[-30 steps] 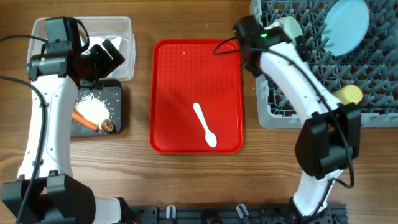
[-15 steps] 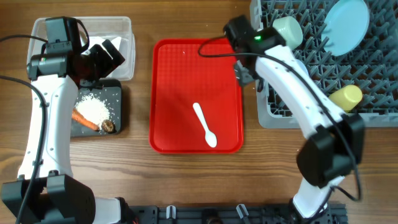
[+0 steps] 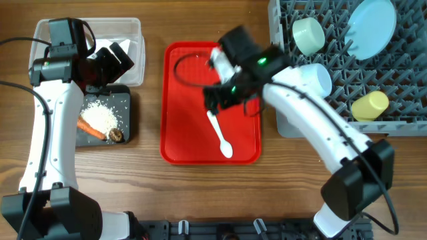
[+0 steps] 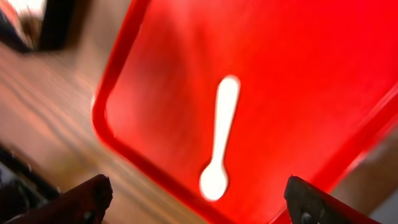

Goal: Sort waste into correct bins and load items into the dishwasher rack
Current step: 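Move the right gripper to the white spoon on the red tray and grasp it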

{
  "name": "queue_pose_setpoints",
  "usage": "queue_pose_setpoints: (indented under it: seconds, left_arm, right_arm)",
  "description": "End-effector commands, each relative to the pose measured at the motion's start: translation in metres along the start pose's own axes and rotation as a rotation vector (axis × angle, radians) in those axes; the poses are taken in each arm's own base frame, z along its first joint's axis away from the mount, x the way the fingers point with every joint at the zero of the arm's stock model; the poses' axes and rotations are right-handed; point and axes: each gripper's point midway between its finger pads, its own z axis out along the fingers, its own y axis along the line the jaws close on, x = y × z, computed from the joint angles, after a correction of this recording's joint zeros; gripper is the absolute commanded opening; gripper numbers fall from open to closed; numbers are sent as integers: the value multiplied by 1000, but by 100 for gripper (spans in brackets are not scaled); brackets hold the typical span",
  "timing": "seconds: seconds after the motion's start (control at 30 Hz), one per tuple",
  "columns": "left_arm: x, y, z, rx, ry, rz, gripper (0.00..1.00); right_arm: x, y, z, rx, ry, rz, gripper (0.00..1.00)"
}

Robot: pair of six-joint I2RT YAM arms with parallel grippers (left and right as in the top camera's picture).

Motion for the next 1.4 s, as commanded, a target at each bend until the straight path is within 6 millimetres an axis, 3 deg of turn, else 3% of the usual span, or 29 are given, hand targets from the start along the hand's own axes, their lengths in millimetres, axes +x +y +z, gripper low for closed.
queue_pose_setpoints:
  seconds: [0.0, 0.13, 0.37, 0.6, 0.77, 0.93, 1.07, 1.13, 1.37]
  left_arm:
    - [-6, -1, -3, 2, -17, -13, 100]
    - [-6, -1, -3, 2, -17, -13, 100]
    - [-6, -1, -3, 2, -17, -13, 100]
    - [-6, -1, -3, 2, -17, -13, 100]
    - [-6, -1, -3, 2, -17, -13, 100]
    - [-6, -1, -3, 2, -17, -13, 100]
    - [-6, -1, -3, 2, -17, -13, 100]
    - [-6, -1, -3, 2, -17, -13, 100]
    - [-6, -1, -3, 2, -17, -13, 100]
  right_arm:
    - [29, 2, 34, 34, 102, 7, 91]
    - [50, 9, 56, 47, 144, -31, 91]
    - [64, 3, 78, 88, 154, -62, 91]
    - [90, -20, 112, 139, 161, -64, 90]
    - [107, -27, 124, 149, 181, -60, 86]
    - [108, -29, 131, 146, 157, -60, 75]
    - [110, -33, 133, 161, 153, -61, 53]
    - [110, -33, 134, 161, 155, -60, 46]
    - [120, -36, 135, 170, 177, -5, 44]
